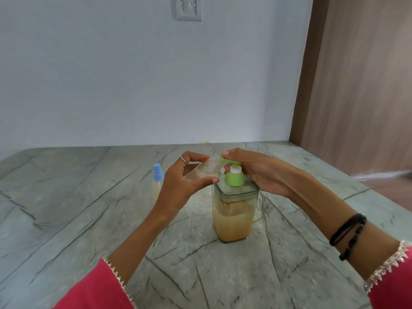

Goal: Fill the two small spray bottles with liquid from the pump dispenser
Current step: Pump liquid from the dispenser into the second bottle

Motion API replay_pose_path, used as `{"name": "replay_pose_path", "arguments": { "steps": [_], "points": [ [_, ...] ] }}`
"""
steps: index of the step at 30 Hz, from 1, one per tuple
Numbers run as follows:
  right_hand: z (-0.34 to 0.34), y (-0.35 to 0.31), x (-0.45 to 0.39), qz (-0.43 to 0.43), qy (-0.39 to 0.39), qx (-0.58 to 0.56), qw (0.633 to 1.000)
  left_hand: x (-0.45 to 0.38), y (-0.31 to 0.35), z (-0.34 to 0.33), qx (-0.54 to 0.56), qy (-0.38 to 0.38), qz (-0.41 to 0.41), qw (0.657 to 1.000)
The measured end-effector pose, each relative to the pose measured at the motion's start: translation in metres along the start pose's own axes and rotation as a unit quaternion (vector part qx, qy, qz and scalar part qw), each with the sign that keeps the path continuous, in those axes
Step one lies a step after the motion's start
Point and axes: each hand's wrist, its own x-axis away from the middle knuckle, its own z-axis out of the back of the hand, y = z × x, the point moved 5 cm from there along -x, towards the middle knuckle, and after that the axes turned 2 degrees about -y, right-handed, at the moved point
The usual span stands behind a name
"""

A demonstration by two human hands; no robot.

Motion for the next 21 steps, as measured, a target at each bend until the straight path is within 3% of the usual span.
{"name": "replay_pose_path", "arguments": {
  "steps": [21],
  "points": [
    [-0.009,-0.006,0.003,0.019,0.029,0.053,0.998,0.0,0.0,0.0,0.007,0.005,0.005,1.0]
  ]
}}
